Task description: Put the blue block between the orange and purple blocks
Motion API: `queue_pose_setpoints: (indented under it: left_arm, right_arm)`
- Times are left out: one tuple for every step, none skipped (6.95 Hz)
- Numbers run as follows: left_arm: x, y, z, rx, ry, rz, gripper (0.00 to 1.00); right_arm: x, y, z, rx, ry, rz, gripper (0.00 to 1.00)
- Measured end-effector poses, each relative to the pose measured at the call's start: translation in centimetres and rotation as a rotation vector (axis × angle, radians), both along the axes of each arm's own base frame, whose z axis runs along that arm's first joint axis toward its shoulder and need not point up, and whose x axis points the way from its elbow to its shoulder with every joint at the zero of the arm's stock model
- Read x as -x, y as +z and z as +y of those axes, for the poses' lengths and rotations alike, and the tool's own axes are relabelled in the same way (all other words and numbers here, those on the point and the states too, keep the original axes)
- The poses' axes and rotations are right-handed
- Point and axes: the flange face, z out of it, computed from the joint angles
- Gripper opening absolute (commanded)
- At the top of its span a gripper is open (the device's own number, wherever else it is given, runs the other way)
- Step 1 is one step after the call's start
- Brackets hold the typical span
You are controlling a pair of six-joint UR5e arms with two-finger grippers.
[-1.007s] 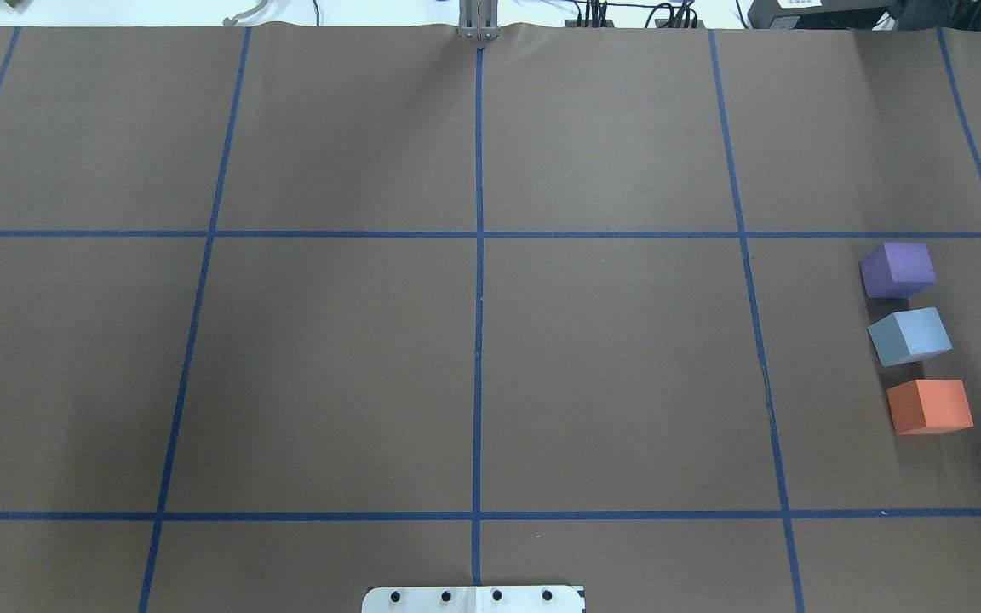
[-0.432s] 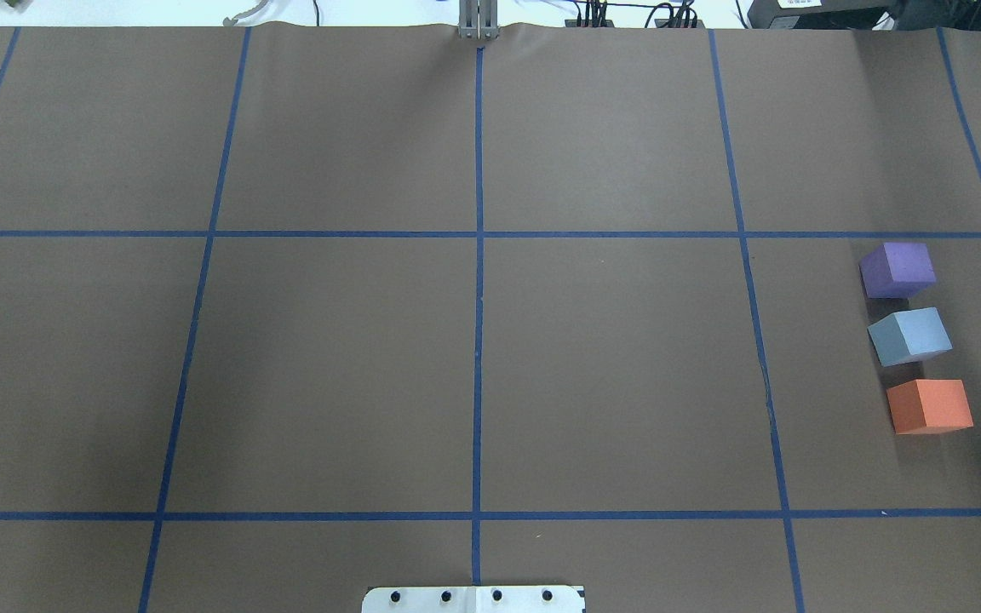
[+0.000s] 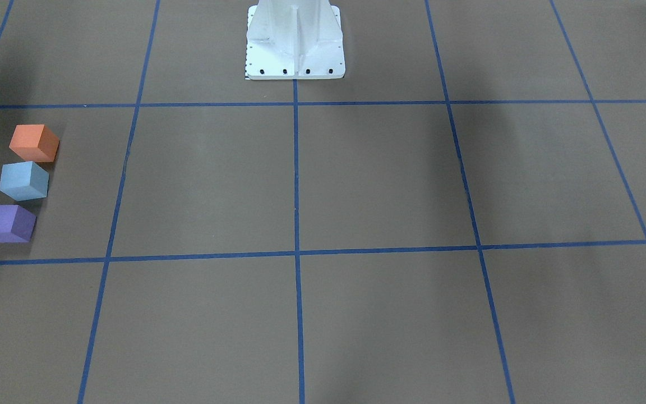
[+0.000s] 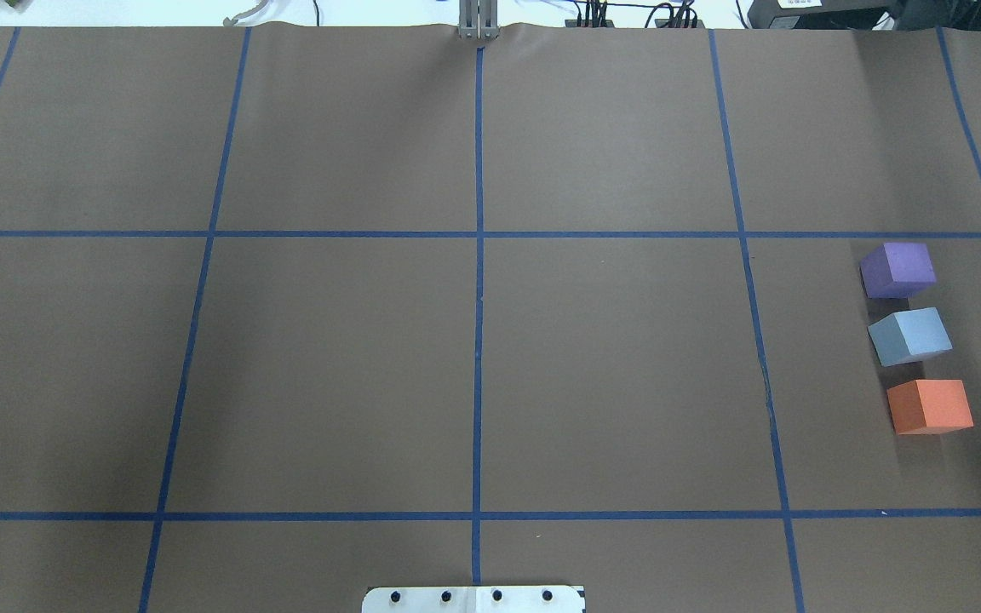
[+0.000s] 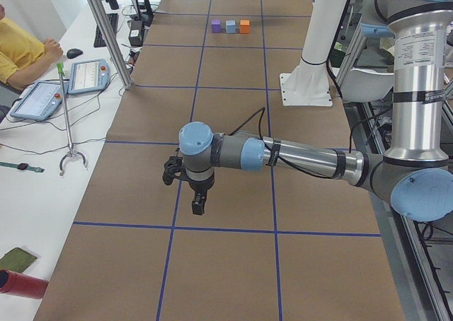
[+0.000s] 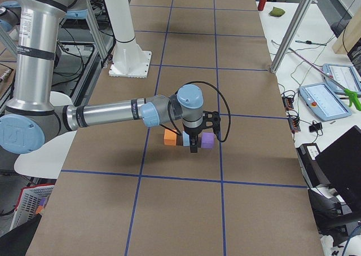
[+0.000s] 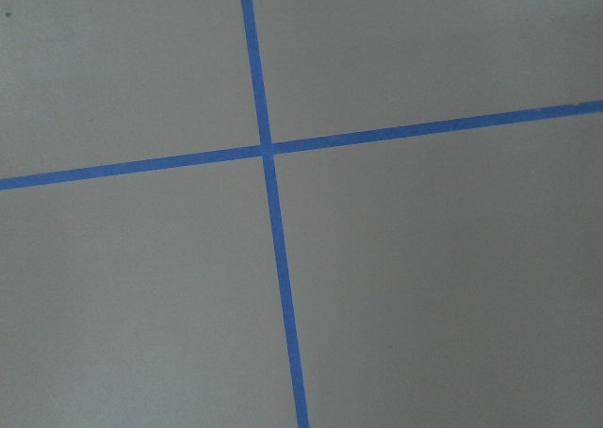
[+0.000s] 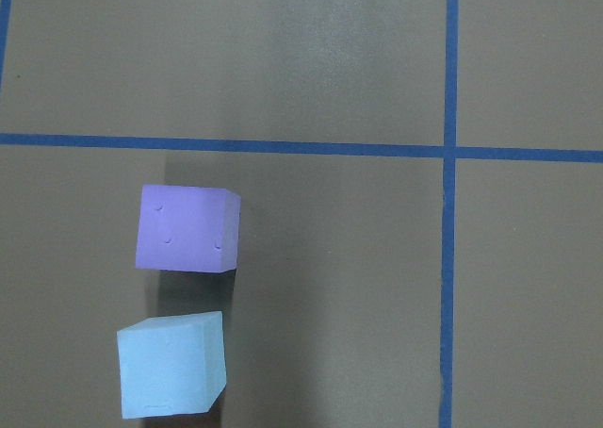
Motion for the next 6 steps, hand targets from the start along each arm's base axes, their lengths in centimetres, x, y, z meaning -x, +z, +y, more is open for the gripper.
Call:
queue_pose_setpoints:
  left_arm:
    - [0.1,0.7,0.6,0.011,0.002,0.0,1.0]
    - [0.1,1.2,1.0,0.023,0.003,0.0,1.0]
    - [0.2,1.9,1.5,0.038,0.002,-0.001,1.0]
    - [0.2,2.2,1.8,0.05,-0.005,-0.001,1.0]
    - [0.3,2.1,1.8,0.061,-0.02,-0.001,1.0]
    - [0.3,1.9,1.6,0.072,-0.036,-0.001,1.0]
  right_arm:
    - [-0.1,0.2,0.2,0.0,-0.002,0.004,1.0]
    - [-0.1,0.6,0.6,-0.002,-0.01,0.01,1.0]
    - [-0.2,0.9,0.8,-0.006,-0.02,0.014,1.0]
    - [-0.2,1.0,1.0,-0.008,-0.025,0.015,1.0]
    - [-0.2,1.1,1.1,-0.008,-0.026,0.015,1.0]
    - [-0.3,1.2,1.2,-0.004,-0.027,0.016,1.0]
